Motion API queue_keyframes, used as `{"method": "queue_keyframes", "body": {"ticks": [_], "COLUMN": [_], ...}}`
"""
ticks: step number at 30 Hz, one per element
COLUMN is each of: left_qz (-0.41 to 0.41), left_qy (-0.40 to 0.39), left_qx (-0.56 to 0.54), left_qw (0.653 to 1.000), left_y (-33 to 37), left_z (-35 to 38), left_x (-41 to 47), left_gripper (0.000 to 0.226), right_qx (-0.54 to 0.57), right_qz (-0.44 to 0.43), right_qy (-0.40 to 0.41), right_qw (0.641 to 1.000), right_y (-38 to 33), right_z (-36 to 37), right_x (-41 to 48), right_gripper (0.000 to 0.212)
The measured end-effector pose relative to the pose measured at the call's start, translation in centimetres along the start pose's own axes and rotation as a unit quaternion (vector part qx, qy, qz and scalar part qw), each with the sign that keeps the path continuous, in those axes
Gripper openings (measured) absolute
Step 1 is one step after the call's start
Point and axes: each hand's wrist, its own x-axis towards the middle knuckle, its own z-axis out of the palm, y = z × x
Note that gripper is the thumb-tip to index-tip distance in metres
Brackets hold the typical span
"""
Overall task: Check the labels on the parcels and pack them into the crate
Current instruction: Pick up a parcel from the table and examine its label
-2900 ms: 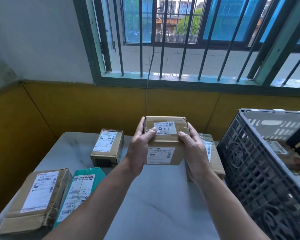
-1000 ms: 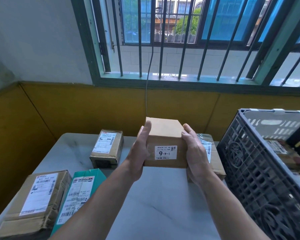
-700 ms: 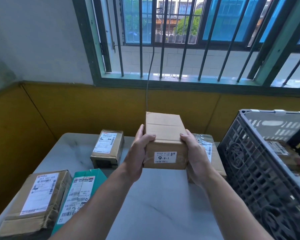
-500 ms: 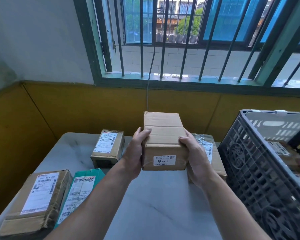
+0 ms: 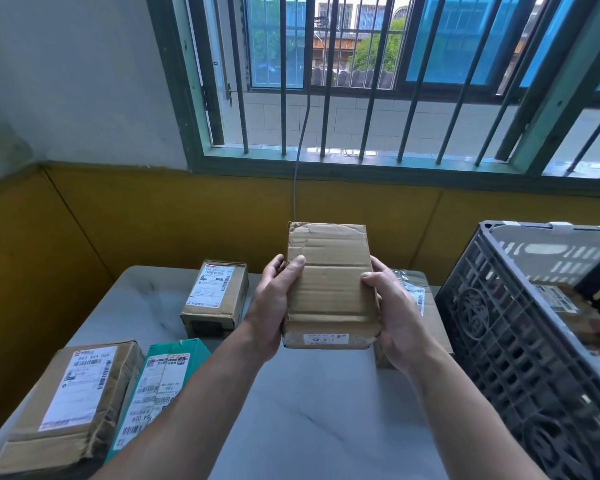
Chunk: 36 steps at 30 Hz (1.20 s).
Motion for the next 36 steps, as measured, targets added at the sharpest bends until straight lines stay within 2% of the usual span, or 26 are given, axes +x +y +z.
{"method": "queue_keyframes", "body": {"ticks": [7, 11, 24, 27, 31, 36], "left_qz": [0.018, 0.003, 0.001, 0.002, 0.012, 0.007], "left_qy": [0.004, 0.019, 0.052, 0.05, 0.054, 0.07], "left_qx": [0.006, 0.006, 0.021, 0.007, 0.007, 0.007], "left_qw": [1.0, 1.0, 0.998, 0.999, 0.998, 0.997], "left_y": [-0.5, -0.2, 0.0, -0.1, 0.1, 0.7], "left_z": [0.1, 0.2, 0.5, 0.7, 1.0, 1.2], "left_x": [0.1, 0.4, 0.1, -0.2, -0.3, -0.4], "left_gripper": [0.078, 0.081, 0.064, 0.073, 0.073, 0.072], "right_qx": [0.014, 0.018, 0.031, 0.018, 0.026, 0.008], "right_qz": [0.006, 0.007, -0.001, 0.002, -0.011, -0.035], "right_qy": [0.014, 0.007, -0.01, -0.007, -0.014, -0.018], "right_qw": [1.0, 1.0, 0.999, 1.0, 0.999, 0.999], "right_y": [0.0, 0.2, 0.2, -0.1, -0.2, 0.1], "right_z": [0.0, 0.0, 0.3, 0.4, 0.4, 0.5], "right_x": [-0.4, -0.5, -0.9, -0.9, -1.0, -1.1], "right_gripper": [0.042, 0.035, 0.043, 0.053, 0.047, 0.066]}}
